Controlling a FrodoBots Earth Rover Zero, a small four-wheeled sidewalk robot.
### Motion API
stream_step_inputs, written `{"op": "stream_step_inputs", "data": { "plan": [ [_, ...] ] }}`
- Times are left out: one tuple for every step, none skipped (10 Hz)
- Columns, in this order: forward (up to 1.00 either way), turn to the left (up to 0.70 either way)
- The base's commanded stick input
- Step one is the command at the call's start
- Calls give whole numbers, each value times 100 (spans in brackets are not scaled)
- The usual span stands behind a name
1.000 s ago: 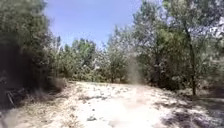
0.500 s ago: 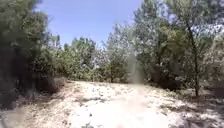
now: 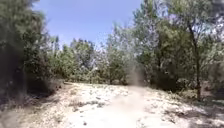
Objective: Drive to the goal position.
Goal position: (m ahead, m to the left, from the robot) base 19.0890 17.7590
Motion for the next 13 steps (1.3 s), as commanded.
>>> {"op": "stream_step_inputs", "data": {
  "plan": [
    [45,2],
    [45,2],
    [45,2],
    [45,2],
    [45,2],
    [45,2],
    [45,2],
    [45,2],
    [45,2],
    [45,2],
    [45,2],
    [45,2],
    [45,2]
  ]
}}
